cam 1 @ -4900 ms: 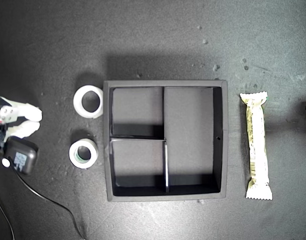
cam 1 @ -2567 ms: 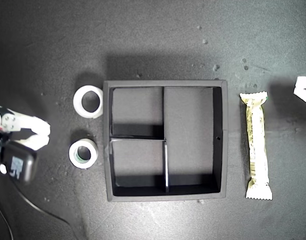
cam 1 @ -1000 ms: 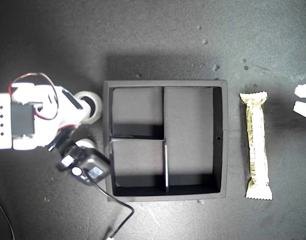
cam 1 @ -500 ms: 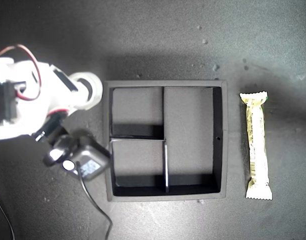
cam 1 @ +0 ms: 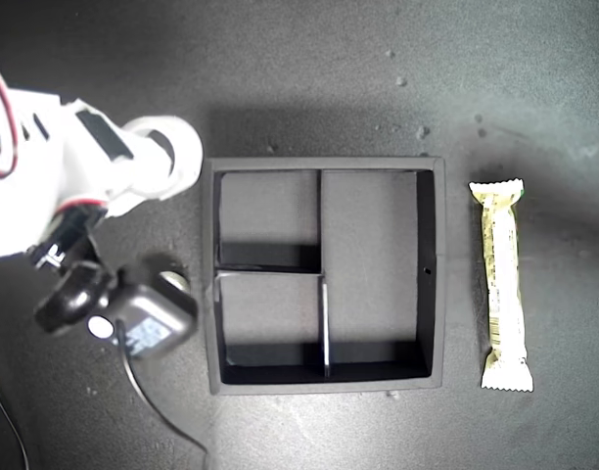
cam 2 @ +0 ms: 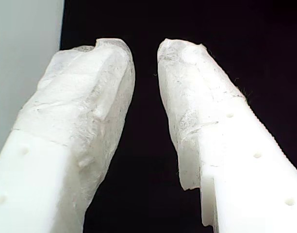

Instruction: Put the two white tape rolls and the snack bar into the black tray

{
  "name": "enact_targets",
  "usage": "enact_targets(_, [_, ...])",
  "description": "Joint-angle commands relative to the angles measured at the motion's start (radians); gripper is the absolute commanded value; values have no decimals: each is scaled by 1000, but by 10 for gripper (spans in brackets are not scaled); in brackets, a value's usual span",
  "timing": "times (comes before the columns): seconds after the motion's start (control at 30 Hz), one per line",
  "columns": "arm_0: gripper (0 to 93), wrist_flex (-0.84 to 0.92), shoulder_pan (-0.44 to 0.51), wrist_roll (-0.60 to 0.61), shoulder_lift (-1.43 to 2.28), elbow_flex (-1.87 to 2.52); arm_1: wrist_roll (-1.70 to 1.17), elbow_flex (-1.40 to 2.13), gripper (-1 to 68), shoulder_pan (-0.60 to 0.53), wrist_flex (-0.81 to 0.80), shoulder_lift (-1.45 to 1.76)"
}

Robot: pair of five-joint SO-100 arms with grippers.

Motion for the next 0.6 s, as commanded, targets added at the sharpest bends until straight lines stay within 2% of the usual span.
enact_targets(0.0, [1, 5, 6, -2, 11, -54, -21, -49, 35, -14, 8, -11])
enact_targets(0.57, [1, 3, 11, -8, 14, -29, -15, -35, 34, -25, 11, -11])
